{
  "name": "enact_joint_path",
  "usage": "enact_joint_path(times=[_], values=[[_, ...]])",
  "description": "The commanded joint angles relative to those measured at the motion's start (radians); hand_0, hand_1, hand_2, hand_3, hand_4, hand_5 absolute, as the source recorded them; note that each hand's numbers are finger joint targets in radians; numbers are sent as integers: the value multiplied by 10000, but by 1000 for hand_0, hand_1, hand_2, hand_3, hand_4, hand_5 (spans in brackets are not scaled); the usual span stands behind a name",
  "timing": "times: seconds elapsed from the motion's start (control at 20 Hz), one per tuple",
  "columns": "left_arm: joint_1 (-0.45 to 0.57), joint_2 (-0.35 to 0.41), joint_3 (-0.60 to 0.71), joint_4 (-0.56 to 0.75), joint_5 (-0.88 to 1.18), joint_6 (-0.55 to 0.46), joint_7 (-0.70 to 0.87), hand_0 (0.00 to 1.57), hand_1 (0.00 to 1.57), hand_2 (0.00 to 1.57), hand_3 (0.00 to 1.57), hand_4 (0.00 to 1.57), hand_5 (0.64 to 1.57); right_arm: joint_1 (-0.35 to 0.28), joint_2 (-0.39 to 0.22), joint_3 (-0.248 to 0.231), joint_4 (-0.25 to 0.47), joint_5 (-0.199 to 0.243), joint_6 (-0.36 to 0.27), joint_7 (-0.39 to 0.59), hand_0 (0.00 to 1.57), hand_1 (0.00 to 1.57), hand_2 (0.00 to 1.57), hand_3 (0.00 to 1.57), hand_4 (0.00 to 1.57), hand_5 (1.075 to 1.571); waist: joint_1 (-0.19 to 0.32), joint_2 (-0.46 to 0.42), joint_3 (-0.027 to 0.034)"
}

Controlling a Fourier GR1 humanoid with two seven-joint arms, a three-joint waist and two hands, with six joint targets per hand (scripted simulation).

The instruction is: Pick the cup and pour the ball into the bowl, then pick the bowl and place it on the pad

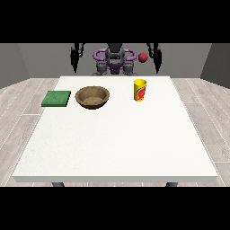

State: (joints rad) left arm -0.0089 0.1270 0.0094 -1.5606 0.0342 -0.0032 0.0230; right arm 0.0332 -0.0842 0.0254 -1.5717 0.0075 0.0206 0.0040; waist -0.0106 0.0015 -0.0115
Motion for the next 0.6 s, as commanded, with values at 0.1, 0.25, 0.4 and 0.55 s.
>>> enact_joint_path(times=[0.1, 0.25, 0.4, 0.55], values=[[-122, 353, 92, -812, 58, -65, 579, 0, 0, 0, 0, 0, 1524, -22, -319, -92, -760, -31, 36, 619, 0, 0, 0, 0, 0, 1568, 18, -2037, 95], [-247, 550, 105, -1146, 80, -130, 988, 0, 0, 0, 0, 0, 1524, -63, -517, -217, -1054, -58, 27, 1049, 0, 0, 0, 0, 0, 1568, -62, -2811, 121], [1563, -1219, -1751, -2179, 1649, -41, 246, 0, 0, 0, 0, 0, 1530, 683, 84, -1129, -473, -947, -314, -65, 0, 0, 0, 0, 0, 1568, 785, -3416, 122], [2259, -1245, -2217, -3092, 1289, 38, -120, 0, 0, 0, 0, 0, 1521, 158, 1, -1357, -723, -867, -598, 89, 0, 0, 0, 0, 0, 1566, 1125, -2511, 116]])
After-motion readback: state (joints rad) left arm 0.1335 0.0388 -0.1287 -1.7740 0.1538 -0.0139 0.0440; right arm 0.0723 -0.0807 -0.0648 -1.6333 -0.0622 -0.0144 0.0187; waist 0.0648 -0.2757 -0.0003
